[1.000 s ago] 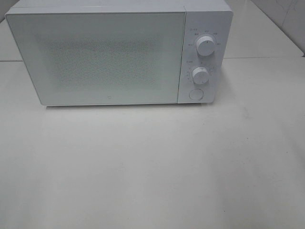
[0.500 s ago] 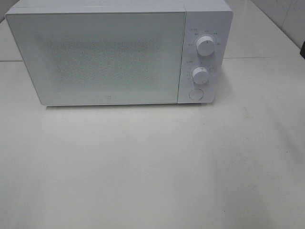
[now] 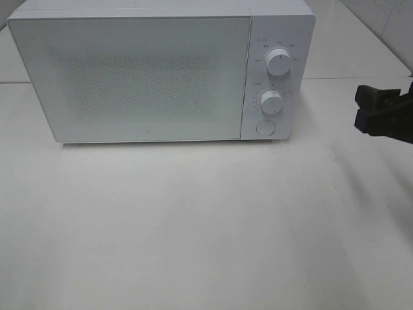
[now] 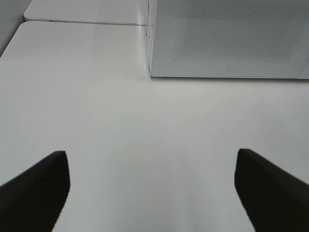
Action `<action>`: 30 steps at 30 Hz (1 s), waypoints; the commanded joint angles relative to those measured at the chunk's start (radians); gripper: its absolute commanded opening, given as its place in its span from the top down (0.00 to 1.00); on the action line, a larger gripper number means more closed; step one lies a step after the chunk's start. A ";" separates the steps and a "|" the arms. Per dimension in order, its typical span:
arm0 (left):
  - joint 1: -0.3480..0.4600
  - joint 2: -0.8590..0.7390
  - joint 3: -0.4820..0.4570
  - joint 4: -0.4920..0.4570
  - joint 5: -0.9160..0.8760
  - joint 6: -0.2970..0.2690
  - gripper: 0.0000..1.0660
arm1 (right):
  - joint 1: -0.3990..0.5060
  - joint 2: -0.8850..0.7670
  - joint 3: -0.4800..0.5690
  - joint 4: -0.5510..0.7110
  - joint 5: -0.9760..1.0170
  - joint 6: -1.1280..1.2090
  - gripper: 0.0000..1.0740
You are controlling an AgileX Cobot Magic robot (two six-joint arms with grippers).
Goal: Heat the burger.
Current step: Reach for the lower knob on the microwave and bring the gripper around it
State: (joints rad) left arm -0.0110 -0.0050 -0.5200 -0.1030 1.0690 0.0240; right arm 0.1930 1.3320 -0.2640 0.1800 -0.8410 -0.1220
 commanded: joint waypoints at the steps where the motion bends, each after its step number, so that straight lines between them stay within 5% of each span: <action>1: 0.004 -0.022 0.002 -0.002 0.001 -0.003 0.21 | 0.063 0.035 0.010 0.118 -0.086 -0.094 0.30; 6: 0.004 -0.022 0.002 -0.002 0.001 -0.003 0.21 | 0.261 0.122 0.010 0.399 -0.212 -0.253 0.30; 14: 0.004 -0.022 0.002 -0.002 0.001 -0.003 0.21 | 0.483 0.238 -0.014 0.618 -0.381 -0.289 0.30; 22: 0.004 -0.022 0.002 -0.002 0.001 -0.003 0.21 | 0.590 0.345 -0.102 0.712 -0.396 -0.289 0.31; 30: 0.004 -0.022 0.002 -0.002 0.001 -0.003 0.21 | 0.602 0.414 -0.162 0.709 -0.391 -0.286 0.31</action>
State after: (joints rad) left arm -0.0110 -0.0050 -0.5200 -0.1030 1.0690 0.0240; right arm 0.7900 1.7410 -0.4140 0.8940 -1.2050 -0.3970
